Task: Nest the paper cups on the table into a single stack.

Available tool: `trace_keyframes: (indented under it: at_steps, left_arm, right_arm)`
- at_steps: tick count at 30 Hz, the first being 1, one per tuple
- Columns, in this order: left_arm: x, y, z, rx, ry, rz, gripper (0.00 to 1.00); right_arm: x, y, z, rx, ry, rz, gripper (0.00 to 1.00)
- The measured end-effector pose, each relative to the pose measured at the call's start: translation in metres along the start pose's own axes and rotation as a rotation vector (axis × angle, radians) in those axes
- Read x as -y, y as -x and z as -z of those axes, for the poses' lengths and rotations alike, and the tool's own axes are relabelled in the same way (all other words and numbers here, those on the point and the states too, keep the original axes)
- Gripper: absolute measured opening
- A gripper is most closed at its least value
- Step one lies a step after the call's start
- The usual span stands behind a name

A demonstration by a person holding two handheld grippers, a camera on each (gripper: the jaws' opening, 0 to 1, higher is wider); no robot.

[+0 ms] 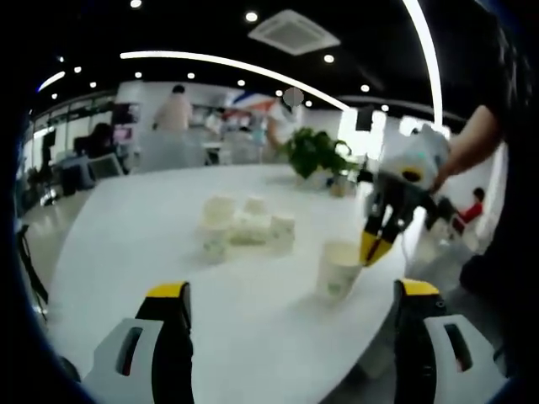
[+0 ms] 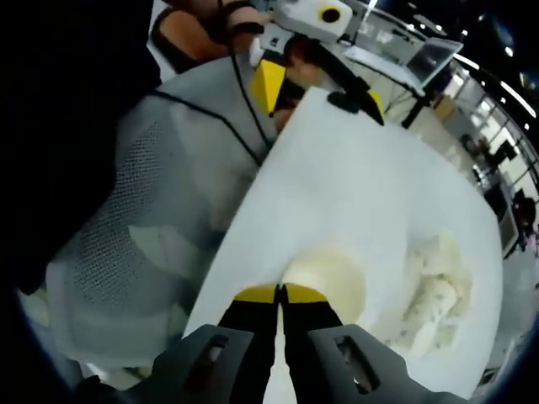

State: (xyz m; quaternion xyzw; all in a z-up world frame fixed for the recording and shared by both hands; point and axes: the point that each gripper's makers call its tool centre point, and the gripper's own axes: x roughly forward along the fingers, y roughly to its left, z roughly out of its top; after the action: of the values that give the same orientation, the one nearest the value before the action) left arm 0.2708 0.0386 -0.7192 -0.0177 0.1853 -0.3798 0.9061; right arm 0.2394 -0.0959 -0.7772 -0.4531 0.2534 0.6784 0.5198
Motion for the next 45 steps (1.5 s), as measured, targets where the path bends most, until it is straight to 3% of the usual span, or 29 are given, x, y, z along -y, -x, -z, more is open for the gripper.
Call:
trace_keyframes:
  at_steps: [31,45]
  left_arm:
    - [0.003,0.001,0.007,-0.011,0.013,0.001,1.00]
    - [0.003,-0.001,0.009,-0.023,0.004,0.012,1.00]
  right_arm:
    - [-0.008,-0.014,0.004,-0.028,0.060,-0.003,0.00]
    - [-0.007,-0.009,0.001,0.000,0.058,0.031,0.12]
